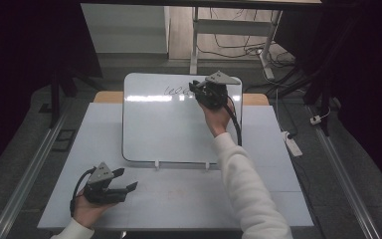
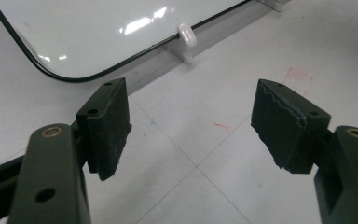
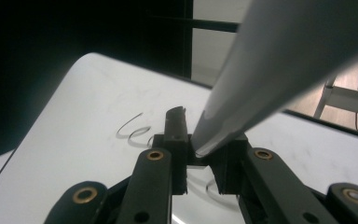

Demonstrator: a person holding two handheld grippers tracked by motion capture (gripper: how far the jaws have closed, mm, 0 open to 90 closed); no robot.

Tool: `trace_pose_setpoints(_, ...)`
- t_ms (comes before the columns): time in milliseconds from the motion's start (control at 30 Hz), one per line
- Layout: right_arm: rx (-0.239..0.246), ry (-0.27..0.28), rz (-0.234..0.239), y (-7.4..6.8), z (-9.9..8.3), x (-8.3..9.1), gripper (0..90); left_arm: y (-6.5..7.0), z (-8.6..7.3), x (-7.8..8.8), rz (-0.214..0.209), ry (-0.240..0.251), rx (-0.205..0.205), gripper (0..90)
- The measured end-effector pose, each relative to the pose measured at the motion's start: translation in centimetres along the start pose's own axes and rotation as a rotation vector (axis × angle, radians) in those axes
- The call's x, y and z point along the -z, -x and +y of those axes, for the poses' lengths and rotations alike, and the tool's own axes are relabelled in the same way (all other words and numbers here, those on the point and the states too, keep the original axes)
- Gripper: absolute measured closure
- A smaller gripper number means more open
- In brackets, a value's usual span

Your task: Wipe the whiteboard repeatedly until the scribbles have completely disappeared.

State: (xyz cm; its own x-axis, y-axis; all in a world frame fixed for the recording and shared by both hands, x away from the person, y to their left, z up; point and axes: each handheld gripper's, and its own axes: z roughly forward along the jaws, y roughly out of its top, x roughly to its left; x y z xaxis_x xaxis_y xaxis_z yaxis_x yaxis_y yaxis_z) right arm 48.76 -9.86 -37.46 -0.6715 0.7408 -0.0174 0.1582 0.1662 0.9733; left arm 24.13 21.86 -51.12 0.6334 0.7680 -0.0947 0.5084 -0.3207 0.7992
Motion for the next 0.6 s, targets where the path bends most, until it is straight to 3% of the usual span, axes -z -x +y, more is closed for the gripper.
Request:
trace_pose_setpoints(333, 0.003, 0.023, 0.001, -0.6, 0.2, -3.5, 77.3, -0.2, 0.0, -0.1, -0.003, -0.003, 0.0, 28.6)
trace_pose_setpoints(467, 0.026, 0.015, 0.06, -2.7, -0.4, -5.2, 77.4, -0.2, 0.0, -0.2, -0.003, -0.006, 0.0, 28.7)
trace_pose_setpoints(533, 0.063, -0.009, 0.103, -3.9, -0.7, -5.8, 77.4, -0.2, 0.0, -0.1, -0.001, -0.006, -0.001, 28.7)
trace_pose_setpoints(600, 0.105, -0.013, 0.09, -4.3, -0.6, -5.9, 77.4, -0.1, 0.0, -0.1, -0.001, -0.006, -0.002, 28.8)
